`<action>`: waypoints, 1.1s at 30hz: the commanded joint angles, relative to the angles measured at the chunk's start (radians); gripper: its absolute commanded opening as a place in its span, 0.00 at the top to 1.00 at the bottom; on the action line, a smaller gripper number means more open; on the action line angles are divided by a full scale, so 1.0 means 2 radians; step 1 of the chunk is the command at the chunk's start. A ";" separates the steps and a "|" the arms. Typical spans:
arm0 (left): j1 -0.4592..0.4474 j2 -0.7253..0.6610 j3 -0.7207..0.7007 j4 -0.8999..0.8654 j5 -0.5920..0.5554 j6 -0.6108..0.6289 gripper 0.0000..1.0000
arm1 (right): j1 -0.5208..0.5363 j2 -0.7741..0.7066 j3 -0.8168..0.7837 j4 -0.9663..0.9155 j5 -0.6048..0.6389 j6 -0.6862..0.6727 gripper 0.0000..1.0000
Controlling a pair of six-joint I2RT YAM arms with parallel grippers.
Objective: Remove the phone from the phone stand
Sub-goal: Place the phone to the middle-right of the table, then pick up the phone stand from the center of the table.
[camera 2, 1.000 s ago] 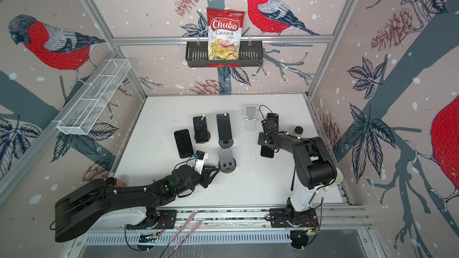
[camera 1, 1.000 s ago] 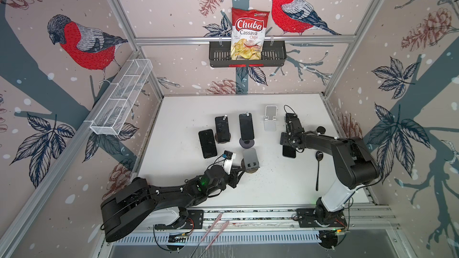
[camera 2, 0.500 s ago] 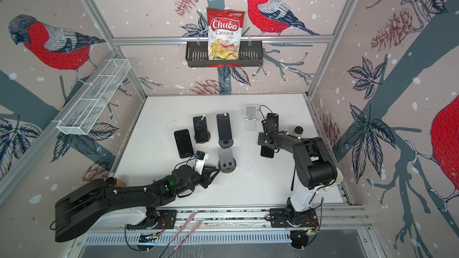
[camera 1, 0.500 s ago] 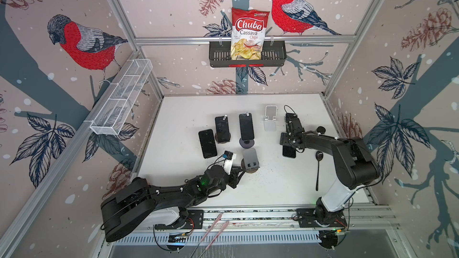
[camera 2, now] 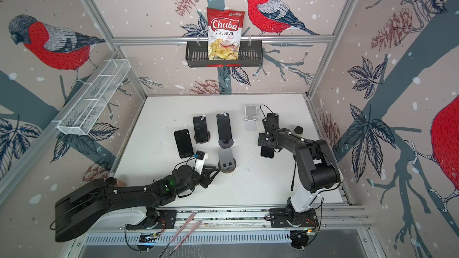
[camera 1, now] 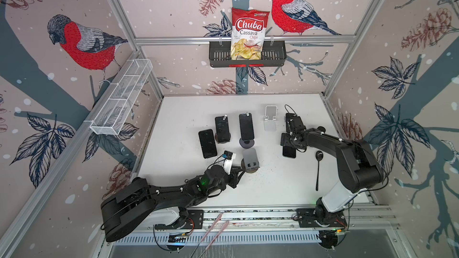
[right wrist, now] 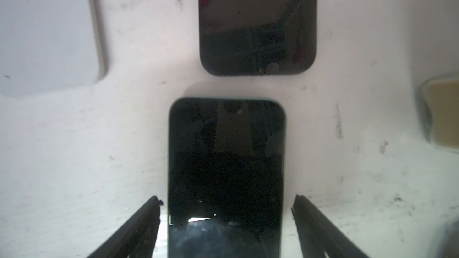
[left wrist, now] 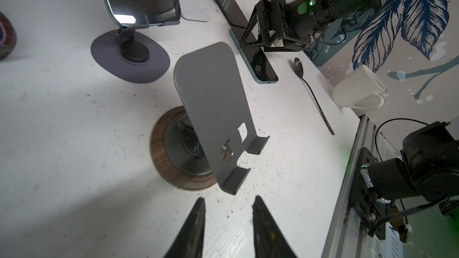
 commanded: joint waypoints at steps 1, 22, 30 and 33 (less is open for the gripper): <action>-0.001 0.002 0.002 0.005 -0.005 0.001 0.67 | 0.000 -0.015 0.006 -0.003 0.000 -0.007 0.13; 0.000 0.018 0.008 0.011 -0.003 0.002 0.66 | 0.141 -0.148 -0.005 0.005 0.006 -0.016 0.12; 0.000 0.034 0.019 0.011 0.008 0.008 0.64 | 0.226 -0.173 -0.025 0.028 0.035 0.019 0.12; 0.000 0.037 0.019 0.014 0.010 0.008 0.63 | 0.251 -0.169 -0.022 0.030 0.035 0.025 0.11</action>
